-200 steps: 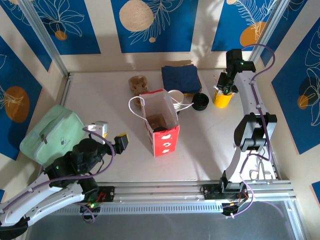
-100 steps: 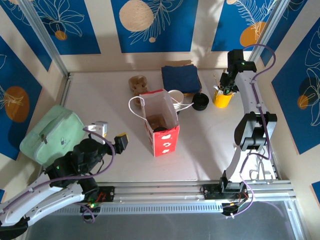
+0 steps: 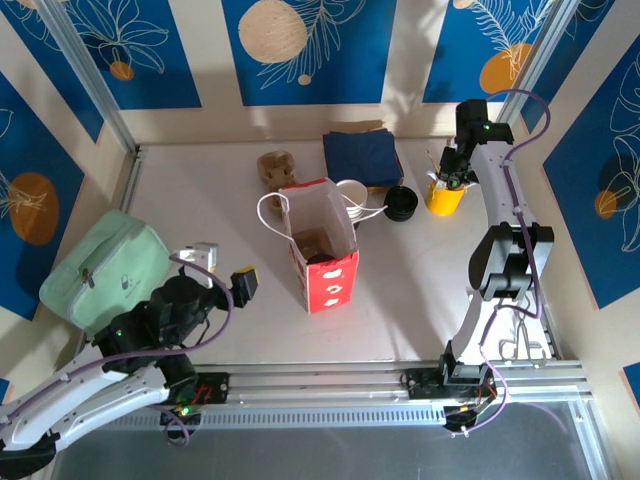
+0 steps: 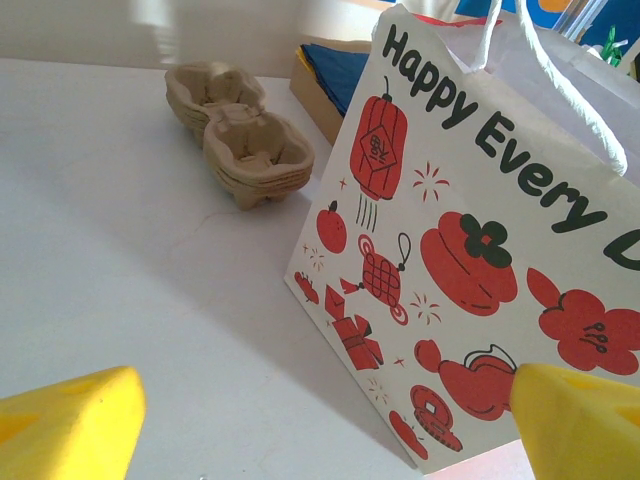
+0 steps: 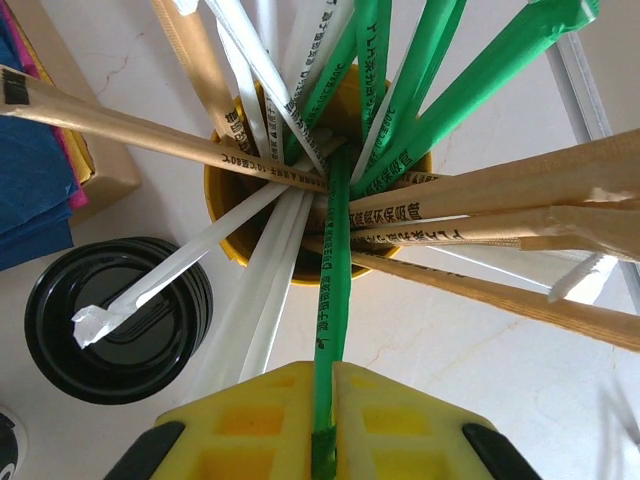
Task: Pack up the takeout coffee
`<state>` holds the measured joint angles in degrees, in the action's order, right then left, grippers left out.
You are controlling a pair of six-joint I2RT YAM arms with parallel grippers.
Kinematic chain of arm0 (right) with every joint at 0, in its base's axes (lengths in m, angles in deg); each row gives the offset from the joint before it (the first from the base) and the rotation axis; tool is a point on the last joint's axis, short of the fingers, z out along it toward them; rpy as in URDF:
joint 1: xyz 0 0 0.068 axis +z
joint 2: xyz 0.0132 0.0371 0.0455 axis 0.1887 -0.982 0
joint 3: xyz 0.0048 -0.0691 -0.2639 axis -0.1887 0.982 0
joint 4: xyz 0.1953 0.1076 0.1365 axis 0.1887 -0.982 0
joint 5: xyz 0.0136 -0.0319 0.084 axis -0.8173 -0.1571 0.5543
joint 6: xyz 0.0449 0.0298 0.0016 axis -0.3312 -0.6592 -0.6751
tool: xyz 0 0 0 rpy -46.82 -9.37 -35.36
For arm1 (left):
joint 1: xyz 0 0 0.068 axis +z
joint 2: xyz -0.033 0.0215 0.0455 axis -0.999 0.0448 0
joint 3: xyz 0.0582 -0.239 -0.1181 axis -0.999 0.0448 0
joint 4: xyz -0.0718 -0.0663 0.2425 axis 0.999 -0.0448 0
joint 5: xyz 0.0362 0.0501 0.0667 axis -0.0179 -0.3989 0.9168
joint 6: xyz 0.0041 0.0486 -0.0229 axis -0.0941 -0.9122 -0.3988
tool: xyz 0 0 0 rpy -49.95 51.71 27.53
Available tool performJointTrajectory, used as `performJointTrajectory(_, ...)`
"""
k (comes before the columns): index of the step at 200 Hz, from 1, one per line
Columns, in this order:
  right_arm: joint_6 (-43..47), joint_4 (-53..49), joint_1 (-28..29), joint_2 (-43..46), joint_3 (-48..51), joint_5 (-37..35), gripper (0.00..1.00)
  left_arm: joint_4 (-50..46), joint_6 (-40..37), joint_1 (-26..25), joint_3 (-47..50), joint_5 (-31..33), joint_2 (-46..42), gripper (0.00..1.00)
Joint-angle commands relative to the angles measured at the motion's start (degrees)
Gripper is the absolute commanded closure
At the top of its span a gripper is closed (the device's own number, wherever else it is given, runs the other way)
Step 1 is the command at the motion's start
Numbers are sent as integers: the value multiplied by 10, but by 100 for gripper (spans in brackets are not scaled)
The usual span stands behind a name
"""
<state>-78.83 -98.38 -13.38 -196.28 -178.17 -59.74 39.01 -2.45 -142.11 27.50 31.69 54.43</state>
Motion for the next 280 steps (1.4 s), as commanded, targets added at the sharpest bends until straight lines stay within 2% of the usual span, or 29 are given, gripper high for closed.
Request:
performJointTrajectory(1,1,-17,-2,55,-10,9,87,-9,8,-3,0,7,-1,6)
performJointTrajectory(67,17,-39,12,176,-12,21,87,-7,7,-3,-5,8,12,6)
performJointTrajectory(85,5,-67,17,200,-34,41,88,-7,5,-3,-9,8,16,6)
performJointTrajectory(117,-24,-101,31,249,-72,119,88,2,4,-3,-12,-5,28,6)
performJointTrajectory(167,-29,-154,126,286,-143,157,88,-1,1,-3,-21,-2,37,7)
performJointTrajectory(195,-58,-167,190,290,-178,155,88,-4,-2,-3,-24,4,38,6)
performJointTrajectory(240,-79,-156,284,286,-200,220,90,-16,3,-3,-26,12,32,7)
performJointTrajectory(280,-81,-194,375,253,-231,189,90,-16,1,-3,-28,0,29,7)
